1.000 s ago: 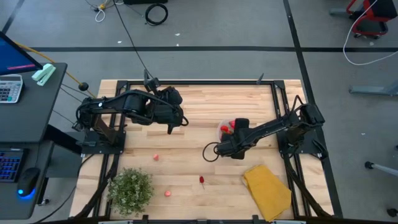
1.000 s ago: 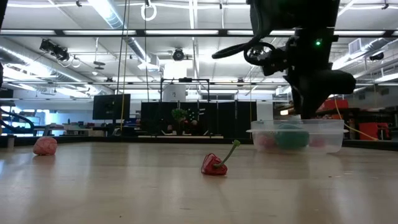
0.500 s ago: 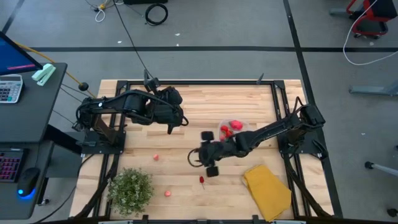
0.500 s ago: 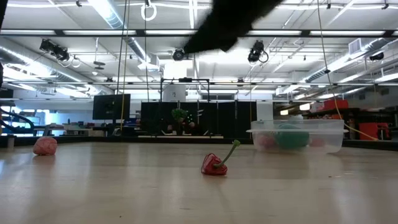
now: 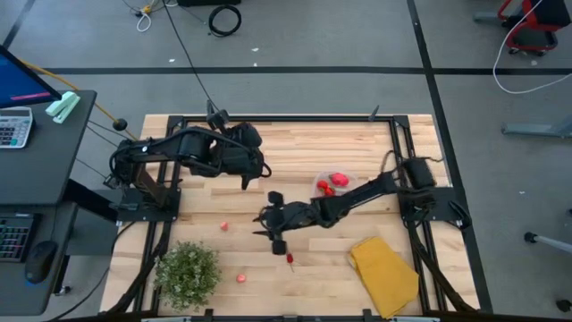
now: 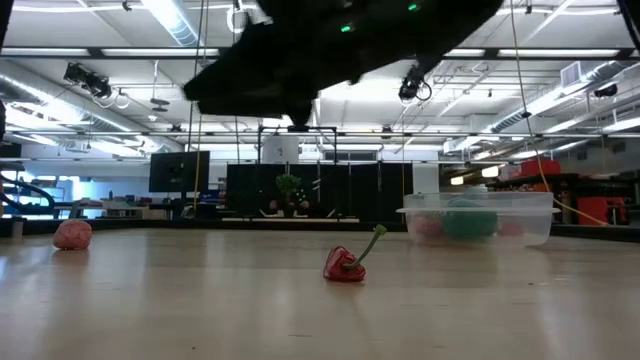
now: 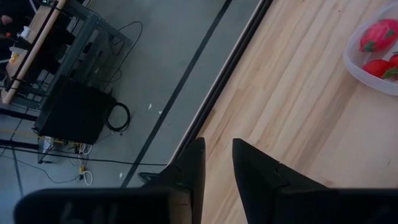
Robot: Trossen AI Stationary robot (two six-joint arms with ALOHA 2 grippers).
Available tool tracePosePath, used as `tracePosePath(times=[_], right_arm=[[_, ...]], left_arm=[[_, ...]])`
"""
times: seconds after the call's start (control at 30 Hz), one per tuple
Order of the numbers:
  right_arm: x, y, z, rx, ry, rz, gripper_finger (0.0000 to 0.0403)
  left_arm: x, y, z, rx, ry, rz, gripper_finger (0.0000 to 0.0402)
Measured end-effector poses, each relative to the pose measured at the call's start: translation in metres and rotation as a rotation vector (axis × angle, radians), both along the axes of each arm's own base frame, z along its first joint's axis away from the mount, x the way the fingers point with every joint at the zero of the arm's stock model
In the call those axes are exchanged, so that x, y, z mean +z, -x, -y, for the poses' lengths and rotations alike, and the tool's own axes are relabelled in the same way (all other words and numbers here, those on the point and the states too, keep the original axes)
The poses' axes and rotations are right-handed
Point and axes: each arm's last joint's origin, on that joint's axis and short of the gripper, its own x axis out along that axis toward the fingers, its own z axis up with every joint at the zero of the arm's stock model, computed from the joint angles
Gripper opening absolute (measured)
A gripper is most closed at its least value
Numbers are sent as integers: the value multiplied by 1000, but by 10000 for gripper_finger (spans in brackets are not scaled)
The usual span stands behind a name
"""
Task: Pick and placing Produce into tupperware
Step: Put the pink peach into the transparent container
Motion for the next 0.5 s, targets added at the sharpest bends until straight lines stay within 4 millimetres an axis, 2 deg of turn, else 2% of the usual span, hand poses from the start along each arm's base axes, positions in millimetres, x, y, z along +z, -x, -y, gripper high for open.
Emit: tracePosePath(times=[0.33,0.5], right_arm=[[-28,-59,10,30,-67,-76,176],[-40,-79,11,27,-54,-117,174]], left_arm=[[0,0,-9,33,1,2,83],[0,0,-9,30,0,0,87]])
